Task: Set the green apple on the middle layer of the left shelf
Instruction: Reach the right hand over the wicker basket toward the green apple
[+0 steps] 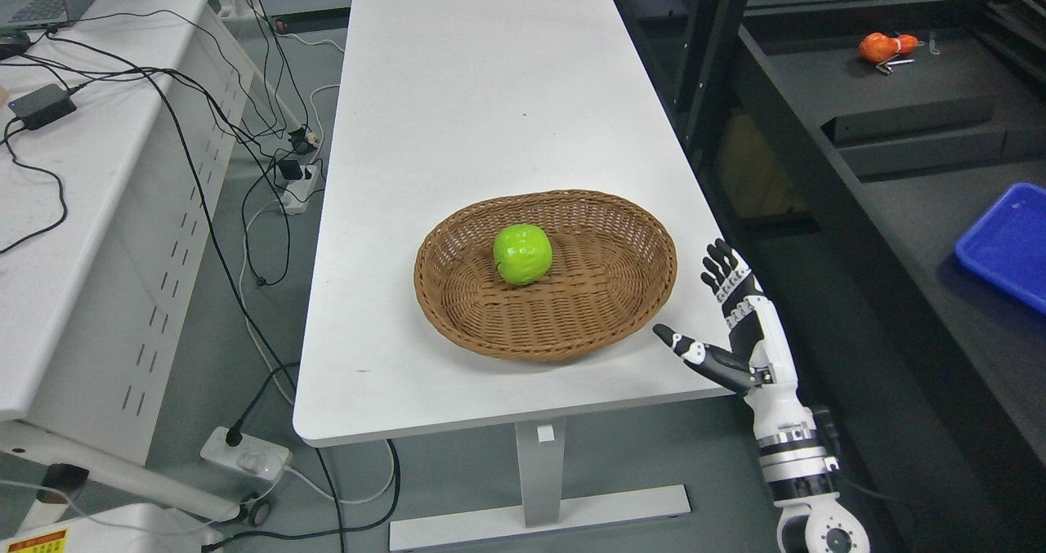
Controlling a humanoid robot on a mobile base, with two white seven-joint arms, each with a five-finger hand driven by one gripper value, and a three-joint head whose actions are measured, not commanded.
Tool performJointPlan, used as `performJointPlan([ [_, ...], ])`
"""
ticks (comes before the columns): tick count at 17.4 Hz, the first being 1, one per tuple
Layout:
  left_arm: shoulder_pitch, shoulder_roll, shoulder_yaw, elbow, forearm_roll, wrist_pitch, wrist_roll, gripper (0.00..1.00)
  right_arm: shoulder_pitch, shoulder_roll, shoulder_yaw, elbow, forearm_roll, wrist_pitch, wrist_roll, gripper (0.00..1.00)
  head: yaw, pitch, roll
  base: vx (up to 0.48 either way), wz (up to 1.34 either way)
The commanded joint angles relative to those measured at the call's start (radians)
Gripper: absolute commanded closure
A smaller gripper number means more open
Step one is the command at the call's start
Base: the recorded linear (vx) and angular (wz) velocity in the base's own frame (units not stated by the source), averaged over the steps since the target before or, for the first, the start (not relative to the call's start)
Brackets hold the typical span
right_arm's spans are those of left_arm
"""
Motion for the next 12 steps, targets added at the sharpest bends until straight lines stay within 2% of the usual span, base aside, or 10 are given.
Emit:
performJointPlan([
  [1,0.000,0.017,0.000,-0.001,0.000,0.001,0.000,0.00,0.001,-0.017,-0.017,-0.007,0.000,0.041,-0.007,0.00,0.0000,0.000,0.000,0.174,0.05],
  [3,0.000,0.017,0.000,0.001,0.000,0.001,0.000,0.00,0.001,-0.017,-0.036,-0.007,-0.002,0.047,-0.004,0.00,0.0000,0.000,0.000,0.153,0.04],
  [6,0.000,0.017,0.000,0.001,0.000,0.001,0.000,0.00,-0.020,-0.029,-0.063,-0.008,0.004,0.000,-0.001,0.00,0.0000,0.000,0.000,0.155,0.04],
  [9,0.000,0.017,0.000,0.001,0.000,0.001,0.000,0.00,-0.079,-0.275,-0.040,-0.008,0.038,-0.092,0.031,0.00,0.0000,0.000,0.000,0.119,0.03],
  [11,0.000,0.017,0.000,-0.001,0.000,0.001,0.000,0.00,-0.138,-0.433,0.018,-0.008,0.044,-0.138,0.127,0.00,0.0000,0.000,0.000,0.102,0.01],
  [12,0.000,0.017,0.000,-0.001,0.000,0.001,0.000,0.00,-0.172,-0.486,0.071,-0.008,0.047,-0.141,0.164,0.00,0.0000,0.000,0.000,0.070,0.01],
])
